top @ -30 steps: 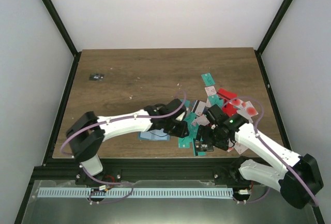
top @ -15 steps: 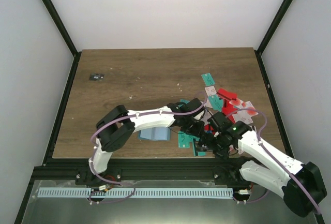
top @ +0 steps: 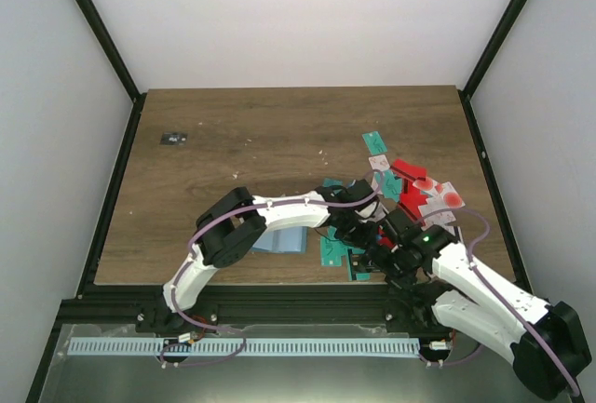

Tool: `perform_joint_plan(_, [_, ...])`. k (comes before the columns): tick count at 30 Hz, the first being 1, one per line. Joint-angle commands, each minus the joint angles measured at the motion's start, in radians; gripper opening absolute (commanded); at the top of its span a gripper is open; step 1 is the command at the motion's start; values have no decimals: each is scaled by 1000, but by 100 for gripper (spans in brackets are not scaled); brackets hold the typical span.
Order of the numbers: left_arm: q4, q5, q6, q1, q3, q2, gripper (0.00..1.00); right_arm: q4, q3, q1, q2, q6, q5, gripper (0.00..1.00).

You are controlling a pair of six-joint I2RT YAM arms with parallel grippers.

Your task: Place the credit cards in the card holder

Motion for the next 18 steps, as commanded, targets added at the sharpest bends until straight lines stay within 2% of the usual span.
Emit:
perform_joint_plan(1, [20,44,12,-15,26,29,27,2,-30,-10,-26,62,6,100])
perform_joint_plan(11, [4,59,13,-33,29,69,27,-10,-64,-14,-71,116,29,100])
perform_joint_plan(18, [31,52,-25,-50,-11,43,27,-19,-72,-13,-127,160,37,100])
